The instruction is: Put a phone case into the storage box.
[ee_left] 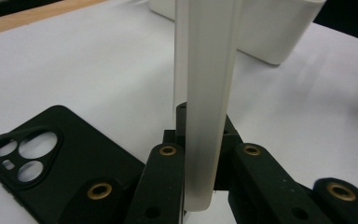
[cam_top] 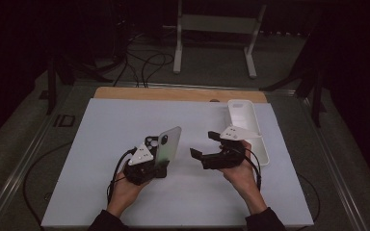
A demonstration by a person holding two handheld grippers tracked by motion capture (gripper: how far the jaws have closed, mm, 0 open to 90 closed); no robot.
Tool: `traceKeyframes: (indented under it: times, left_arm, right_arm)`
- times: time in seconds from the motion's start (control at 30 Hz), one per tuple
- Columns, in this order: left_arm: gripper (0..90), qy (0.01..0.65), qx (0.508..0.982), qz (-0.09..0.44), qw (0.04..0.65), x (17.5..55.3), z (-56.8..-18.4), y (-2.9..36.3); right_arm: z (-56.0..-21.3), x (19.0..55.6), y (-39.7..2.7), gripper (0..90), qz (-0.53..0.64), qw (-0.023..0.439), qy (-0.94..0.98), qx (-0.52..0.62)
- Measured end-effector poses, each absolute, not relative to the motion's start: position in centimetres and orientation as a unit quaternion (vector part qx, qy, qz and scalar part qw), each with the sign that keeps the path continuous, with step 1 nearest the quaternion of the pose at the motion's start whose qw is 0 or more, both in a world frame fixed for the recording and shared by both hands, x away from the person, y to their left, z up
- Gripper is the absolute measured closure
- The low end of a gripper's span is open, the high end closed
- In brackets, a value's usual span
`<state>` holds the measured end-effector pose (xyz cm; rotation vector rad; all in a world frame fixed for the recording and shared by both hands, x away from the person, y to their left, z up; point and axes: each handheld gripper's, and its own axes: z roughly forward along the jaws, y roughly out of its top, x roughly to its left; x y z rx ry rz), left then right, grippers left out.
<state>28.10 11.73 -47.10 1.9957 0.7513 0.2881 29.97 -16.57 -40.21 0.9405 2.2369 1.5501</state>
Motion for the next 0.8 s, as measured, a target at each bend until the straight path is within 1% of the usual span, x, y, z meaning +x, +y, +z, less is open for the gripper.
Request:
traceKeyframes:
  times: [0.67, 0.8]
  left_arm:
    - [86.1, 0.328, 0.808, 0.129, 0.472, 28.2, -47.0, 11.5]
    - [86.1, 0.331, 0.808, 0.132, 0.47, 28.2, -47.0, 11.4]
  right_arm:
    - [-40.1, 30.9, -13.5, 8.5, 0.535, 0.131, 0.771, 0.319]
    - [-40.1, 31.0, -12.6, 8.5, 0.537, 0.124, 0.771, 0.319]
